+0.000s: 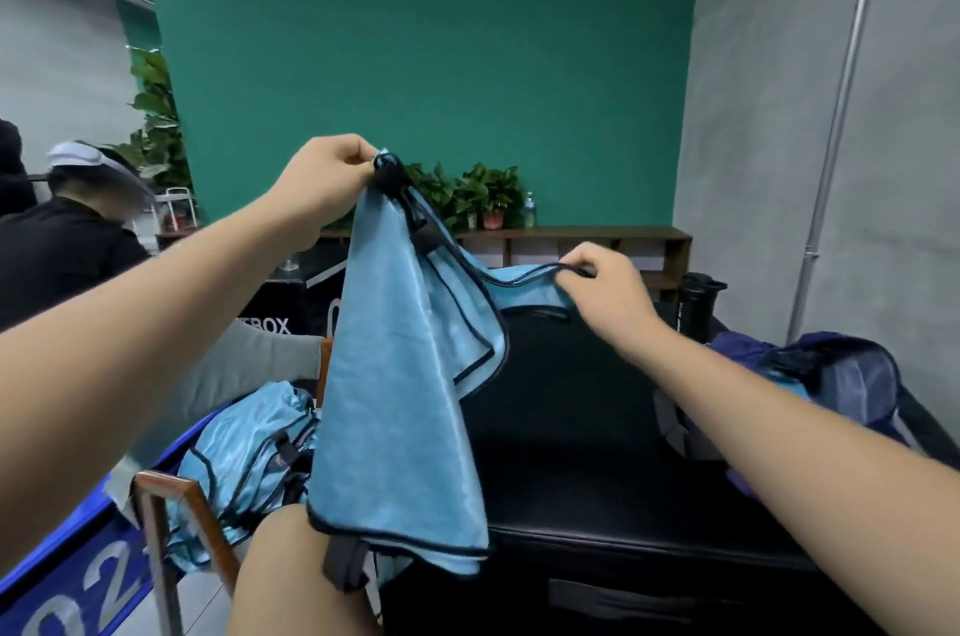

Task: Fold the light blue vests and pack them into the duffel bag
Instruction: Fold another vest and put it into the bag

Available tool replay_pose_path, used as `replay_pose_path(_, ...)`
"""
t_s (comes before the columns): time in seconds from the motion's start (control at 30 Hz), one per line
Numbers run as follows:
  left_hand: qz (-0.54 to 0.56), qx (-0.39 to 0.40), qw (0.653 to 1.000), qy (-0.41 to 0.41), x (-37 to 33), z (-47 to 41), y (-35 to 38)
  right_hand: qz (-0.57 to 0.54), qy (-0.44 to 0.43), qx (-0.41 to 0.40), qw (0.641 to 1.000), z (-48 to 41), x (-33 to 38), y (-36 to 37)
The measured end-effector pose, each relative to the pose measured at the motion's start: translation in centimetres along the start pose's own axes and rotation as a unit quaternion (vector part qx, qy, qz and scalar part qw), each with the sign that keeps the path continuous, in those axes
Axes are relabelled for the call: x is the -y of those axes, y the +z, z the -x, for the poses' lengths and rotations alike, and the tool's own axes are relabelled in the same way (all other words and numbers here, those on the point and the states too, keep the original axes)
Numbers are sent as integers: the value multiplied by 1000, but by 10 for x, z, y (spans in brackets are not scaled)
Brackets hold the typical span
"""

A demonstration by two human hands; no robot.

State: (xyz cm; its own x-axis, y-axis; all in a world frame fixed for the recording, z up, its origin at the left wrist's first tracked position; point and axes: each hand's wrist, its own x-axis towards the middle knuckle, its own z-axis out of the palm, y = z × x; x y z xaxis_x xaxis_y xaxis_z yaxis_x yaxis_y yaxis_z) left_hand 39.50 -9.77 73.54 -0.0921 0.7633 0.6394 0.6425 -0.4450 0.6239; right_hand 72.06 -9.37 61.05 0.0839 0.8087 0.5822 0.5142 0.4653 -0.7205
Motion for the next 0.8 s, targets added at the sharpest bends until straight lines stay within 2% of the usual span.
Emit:
replay_pose_path(0.13, -10, 53, 998, -31, 15, 15, 18, 28, -35, -23, 999, -25, 29, -40)
replay_pose_path(0.27, -43, 68, 996, 39, -15, 35, 38, 89, -79, -21, 993, -45, 67, -67)
replay_pose_path(0.5, 38, 146, 981, 120, -93, 70, 71, 134, -114, 29, 984, -48, 111, -71)
replay_pose_path(0.67, 30, 110, 988, 102, -111, 70, 89, 121, -103, 36, 987, -44, 117, -69)
replay_pose_path(0.8, -14, 97, 988, 120, -118, 67, 93, 109, -101, 29, 988, -42, 110, -71)
